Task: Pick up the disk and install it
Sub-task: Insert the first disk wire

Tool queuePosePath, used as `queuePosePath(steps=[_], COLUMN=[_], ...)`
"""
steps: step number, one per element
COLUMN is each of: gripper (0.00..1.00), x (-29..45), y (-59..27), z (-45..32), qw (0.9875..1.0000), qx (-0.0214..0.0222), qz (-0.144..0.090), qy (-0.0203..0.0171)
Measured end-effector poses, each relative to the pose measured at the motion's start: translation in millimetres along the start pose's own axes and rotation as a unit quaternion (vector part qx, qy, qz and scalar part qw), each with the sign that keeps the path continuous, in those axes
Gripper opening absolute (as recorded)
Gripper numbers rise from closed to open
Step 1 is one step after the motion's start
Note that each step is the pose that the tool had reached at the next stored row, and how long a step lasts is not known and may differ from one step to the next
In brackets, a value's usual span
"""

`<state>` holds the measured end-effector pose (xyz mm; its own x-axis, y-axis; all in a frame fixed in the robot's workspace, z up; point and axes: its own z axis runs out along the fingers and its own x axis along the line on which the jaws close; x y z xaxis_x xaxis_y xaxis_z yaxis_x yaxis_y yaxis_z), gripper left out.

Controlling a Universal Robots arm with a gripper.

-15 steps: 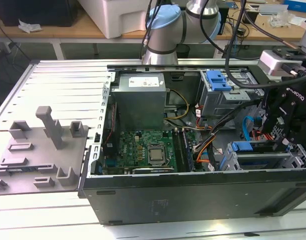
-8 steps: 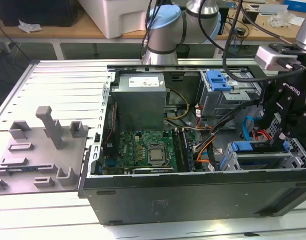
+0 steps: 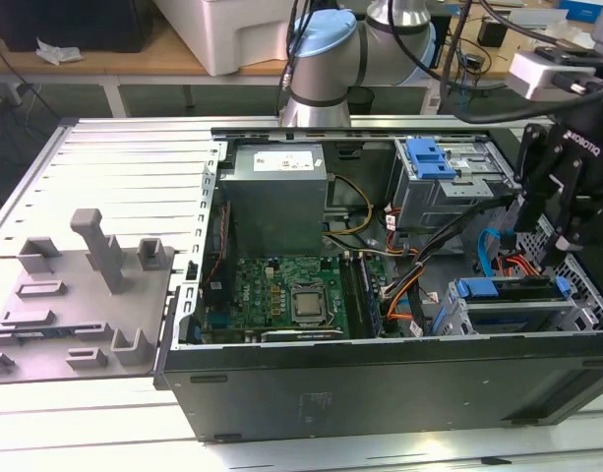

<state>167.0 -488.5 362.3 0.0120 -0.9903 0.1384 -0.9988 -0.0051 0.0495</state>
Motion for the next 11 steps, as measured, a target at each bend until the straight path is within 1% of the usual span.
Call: queuePosePath(steps=[5, 8, 11], gripper=[0.55, 0.55, 0.55], x=[-7.9, -13.5, -17.5], y=[8.1, 13.2, 17.9], z=[-5.9, -10.9, -13.0], qw=[1.0, 1.0, 1.0], qx=[0.0033, 0.006, 0.0091], qz=[0.0, 0.001, 0.001], qy=[0.0001, 0.0002, 0.0005])
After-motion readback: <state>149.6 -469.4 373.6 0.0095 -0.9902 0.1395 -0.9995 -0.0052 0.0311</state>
